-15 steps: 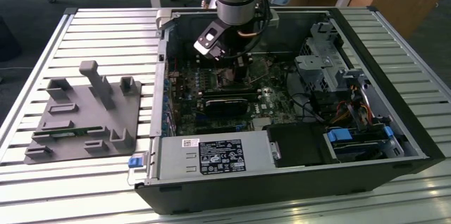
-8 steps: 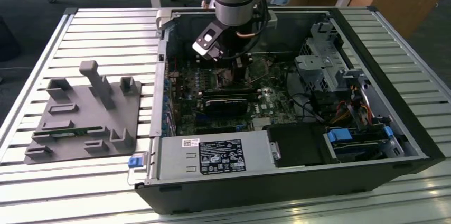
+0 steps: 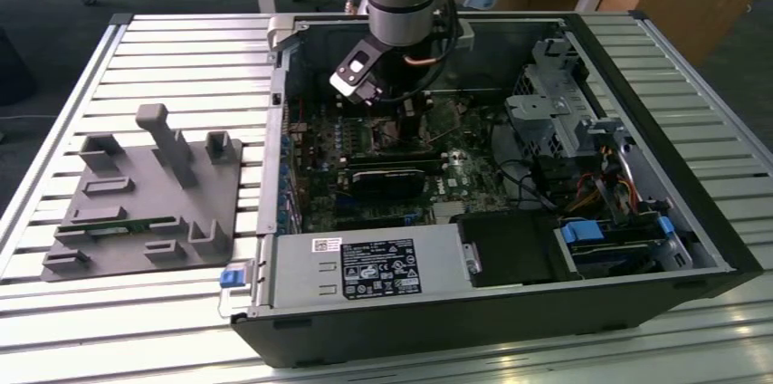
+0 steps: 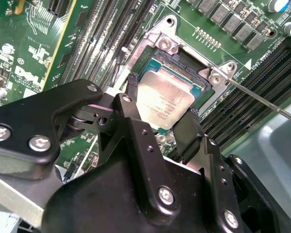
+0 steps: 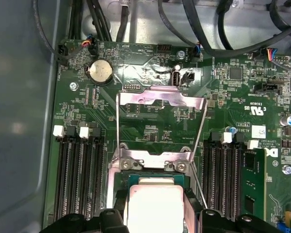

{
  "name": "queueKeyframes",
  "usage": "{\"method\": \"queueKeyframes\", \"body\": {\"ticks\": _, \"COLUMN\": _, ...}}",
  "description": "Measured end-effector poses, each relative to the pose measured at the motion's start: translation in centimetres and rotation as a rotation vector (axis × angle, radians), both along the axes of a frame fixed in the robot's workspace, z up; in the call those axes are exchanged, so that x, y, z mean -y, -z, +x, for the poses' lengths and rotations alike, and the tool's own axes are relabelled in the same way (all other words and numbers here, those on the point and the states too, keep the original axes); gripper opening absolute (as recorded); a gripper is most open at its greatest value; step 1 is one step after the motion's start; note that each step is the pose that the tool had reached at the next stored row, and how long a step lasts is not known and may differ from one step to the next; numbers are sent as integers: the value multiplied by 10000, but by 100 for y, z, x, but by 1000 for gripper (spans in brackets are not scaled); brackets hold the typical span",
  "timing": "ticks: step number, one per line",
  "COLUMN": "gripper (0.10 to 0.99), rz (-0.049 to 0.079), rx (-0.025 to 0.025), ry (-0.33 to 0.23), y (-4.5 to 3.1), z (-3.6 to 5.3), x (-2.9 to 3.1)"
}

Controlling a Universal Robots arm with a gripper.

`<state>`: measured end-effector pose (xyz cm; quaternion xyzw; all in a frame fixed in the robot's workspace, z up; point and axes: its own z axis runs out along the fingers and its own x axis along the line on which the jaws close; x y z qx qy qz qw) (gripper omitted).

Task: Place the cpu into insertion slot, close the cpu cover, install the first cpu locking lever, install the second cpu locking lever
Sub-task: 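Place the cpu into insertion slot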

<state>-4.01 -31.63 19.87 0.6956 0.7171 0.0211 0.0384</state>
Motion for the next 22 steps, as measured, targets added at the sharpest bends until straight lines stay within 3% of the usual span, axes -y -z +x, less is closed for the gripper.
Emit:
{"method": "queueKeyframes", "body": {"ticks": 11, "gripper": 541, "rz": -2, "rx": -20, "ry": 22, "y": 53, "z": -10, "x": -6}}
{"method": "queueKeyframes", "body": {"ticks": 22, "gripper": 549, "rz": 1, "rx": -21, "ry": 21, "y": 59, "z": -9, "x": -7}}
